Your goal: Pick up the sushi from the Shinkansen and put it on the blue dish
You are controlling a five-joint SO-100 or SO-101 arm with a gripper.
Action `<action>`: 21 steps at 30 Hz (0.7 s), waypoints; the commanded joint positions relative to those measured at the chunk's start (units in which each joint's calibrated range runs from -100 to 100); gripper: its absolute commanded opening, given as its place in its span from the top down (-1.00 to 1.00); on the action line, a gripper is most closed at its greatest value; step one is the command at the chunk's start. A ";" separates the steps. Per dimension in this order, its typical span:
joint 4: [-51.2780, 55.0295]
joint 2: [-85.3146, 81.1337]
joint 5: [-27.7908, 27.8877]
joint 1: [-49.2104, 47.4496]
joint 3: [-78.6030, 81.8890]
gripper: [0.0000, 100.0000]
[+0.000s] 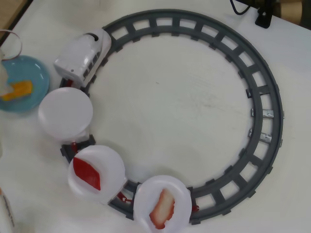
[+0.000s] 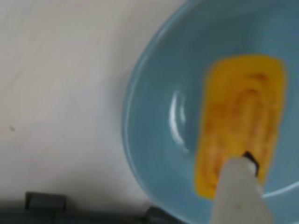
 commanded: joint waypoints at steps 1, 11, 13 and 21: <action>1.08 -10.52 -0.46 0.71 6.28 0.30; 1.08 -32.84 -1.19 1.06 33.60 0.30; 1.08 -37.07 -1.19 1.06 39.01 0.30; 0.49 -50.51 -1.14 1.06 57.68 0.36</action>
